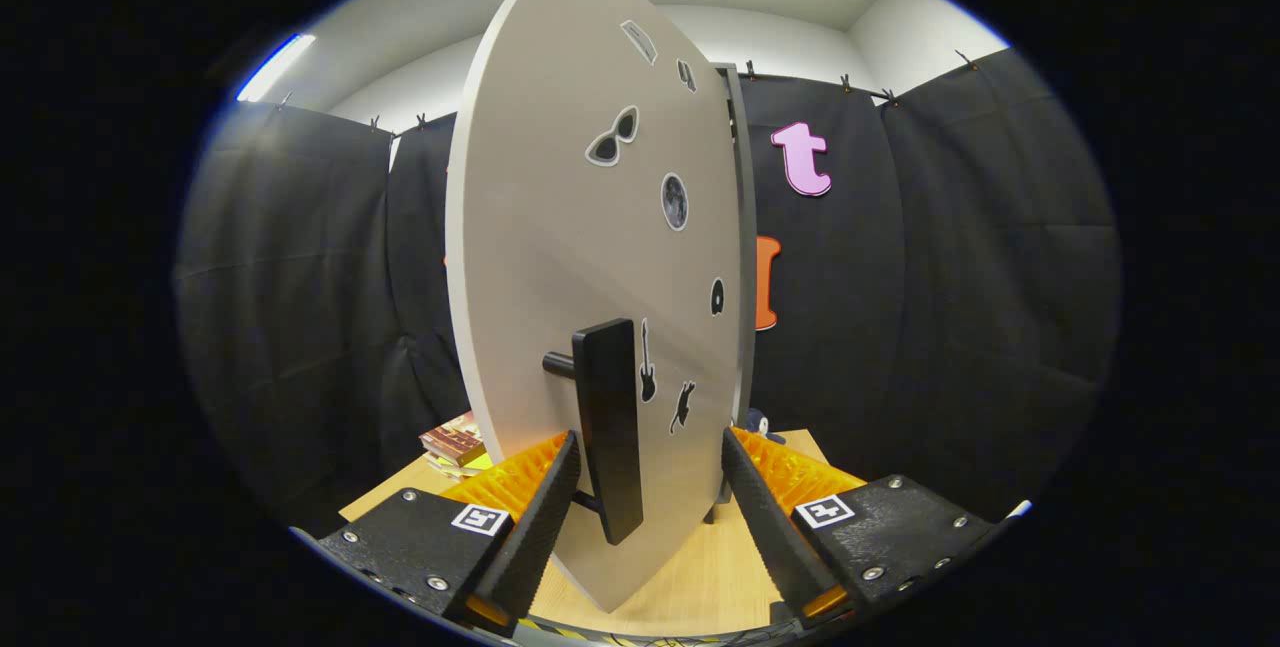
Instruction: Open the shoe cabinet door, grab the shoes and put them into the shoe cabinet, then close the shoe cabinet door.
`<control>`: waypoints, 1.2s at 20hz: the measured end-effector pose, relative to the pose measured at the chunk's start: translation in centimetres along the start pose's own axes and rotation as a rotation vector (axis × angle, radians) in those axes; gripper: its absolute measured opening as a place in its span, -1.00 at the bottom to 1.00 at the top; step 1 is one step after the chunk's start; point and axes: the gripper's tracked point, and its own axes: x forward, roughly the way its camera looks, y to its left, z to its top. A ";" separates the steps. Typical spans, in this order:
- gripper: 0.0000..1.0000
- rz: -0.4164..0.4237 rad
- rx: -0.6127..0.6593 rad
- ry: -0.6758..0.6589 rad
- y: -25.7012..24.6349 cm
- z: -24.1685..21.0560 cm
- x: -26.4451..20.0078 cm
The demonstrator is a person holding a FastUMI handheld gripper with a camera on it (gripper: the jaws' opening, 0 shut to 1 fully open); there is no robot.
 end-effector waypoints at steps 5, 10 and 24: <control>0.78 0.035 0.005 -0.004 4.0 0.2 3.2; 0.81 0.061 0.013 -0.012 8.6 0.6 7.6; 0.91 -0.017 0.019 -0.032 16.1 1.9 19.8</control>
